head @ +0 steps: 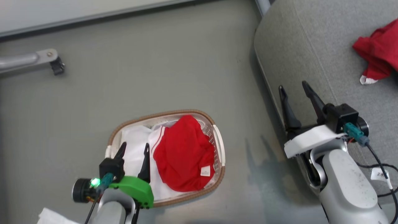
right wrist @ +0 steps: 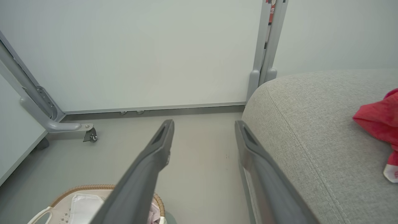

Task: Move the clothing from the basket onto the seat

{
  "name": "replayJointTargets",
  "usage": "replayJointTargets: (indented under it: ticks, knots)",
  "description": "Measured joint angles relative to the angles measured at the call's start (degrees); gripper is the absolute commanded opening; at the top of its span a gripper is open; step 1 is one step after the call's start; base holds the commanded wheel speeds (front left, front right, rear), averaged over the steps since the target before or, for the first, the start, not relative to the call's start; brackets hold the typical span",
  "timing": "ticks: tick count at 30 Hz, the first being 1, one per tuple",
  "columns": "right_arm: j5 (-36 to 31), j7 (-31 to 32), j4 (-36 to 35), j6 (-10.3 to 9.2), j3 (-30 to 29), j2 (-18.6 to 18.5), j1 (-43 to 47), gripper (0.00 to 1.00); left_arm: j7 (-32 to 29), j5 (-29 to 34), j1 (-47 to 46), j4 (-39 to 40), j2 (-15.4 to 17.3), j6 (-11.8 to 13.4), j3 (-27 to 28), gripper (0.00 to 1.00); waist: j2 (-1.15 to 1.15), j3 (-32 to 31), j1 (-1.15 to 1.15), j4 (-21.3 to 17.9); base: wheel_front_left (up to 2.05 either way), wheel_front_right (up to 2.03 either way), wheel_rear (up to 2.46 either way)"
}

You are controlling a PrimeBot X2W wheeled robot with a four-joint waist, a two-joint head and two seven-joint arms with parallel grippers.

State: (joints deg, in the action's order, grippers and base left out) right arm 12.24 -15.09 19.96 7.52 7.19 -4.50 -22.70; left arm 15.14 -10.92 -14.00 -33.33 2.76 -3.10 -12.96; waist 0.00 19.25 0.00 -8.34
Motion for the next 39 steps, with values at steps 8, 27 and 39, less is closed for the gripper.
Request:
replayJointTargets:
  ticks: [8,27,39]
  knots:
    - [0.92,0.0,-2.88,0.0,1.15,0.34,-3.92,1.0,-0.01,0.38,-9.16,-8.28,-0.09,-1.54,-4.34,1.0,0.0,7.42,0.0,-3.09,0.0,0.0,0.0]
    - [2.41,0.0,-6.51,0.0,3.42,1.36,-9.85,1.0,-0.01,2.0,-26.11,-24.7,-0.08,-2.85,-19.03,1.0,0.0,23.31,0.0,-8.37,0.0,0.0,0.0]
    - [2.97,0.0,-7.09,0.0,2.92,1.52,-11.88,1.0,-0.02,1.6,-32.99,-33.32,-0.09,2.99,-24.3,1.0,0.0,29.52,0.0,-9.88,0.0,0.0,0.0]
